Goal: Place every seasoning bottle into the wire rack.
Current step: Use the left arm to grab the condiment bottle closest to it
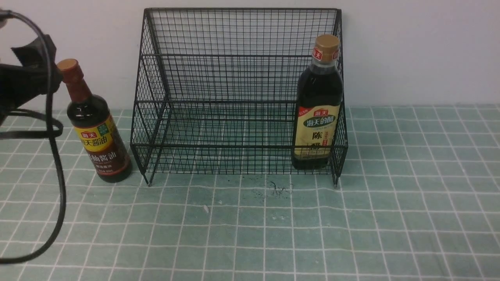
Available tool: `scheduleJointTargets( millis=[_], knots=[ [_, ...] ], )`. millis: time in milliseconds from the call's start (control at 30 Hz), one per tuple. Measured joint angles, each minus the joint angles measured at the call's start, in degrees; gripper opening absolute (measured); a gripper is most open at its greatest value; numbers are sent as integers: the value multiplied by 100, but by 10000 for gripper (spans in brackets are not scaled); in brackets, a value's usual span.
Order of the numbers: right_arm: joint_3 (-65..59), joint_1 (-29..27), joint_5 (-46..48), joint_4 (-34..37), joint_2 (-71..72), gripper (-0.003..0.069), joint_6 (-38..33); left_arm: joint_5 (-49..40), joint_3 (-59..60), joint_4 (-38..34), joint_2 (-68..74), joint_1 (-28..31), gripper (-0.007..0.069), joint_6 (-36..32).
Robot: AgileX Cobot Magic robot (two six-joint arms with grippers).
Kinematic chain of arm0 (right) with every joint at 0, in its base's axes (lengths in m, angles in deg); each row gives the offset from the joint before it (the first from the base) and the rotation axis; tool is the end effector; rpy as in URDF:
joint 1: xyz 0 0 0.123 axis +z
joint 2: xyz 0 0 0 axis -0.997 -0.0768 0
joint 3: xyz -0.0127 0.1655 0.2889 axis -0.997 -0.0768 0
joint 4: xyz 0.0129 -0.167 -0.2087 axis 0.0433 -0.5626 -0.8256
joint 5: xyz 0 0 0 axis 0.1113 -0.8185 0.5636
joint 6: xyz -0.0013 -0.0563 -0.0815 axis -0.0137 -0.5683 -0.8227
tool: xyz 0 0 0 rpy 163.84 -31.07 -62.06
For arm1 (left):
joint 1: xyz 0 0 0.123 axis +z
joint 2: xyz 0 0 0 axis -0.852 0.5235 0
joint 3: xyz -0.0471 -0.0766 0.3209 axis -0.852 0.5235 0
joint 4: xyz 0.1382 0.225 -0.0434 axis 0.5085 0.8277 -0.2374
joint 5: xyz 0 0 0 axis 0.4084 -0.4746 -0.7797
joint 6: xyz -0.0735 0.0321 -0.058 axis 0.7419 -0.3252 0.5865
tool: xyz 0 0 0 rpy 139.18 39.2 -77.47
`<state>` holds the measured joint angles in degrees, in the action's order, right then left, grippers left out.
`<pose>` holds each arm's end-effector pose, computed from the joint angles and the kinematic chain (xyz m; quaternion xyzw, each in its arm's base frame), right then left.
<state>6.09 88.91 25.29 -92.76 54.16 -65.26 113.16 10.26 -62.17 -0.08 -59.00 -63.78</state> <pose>0.0276 -0.0019 0.1700 0.0039 0.8054 0.0147 0.5925 0.2607 0.0039 0.3556 -0.0879 0.6968 -0.0504 0.7101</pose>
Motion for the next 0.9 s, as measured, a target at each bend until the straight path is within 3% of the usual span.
scheduleJointTargets(
  millis=[367,767,900],
  knots=[
    [0,0,0,0,0,-15,0,11,-1277,-4,1755,0,601,0],
    [0,0,0,0,0,-15,5,90,-1371,-7,2643,0,592,-6],
    [0,0,0,0,0,-15,5,90,-1371,-7,2716,0,514,-19]
  ],
)
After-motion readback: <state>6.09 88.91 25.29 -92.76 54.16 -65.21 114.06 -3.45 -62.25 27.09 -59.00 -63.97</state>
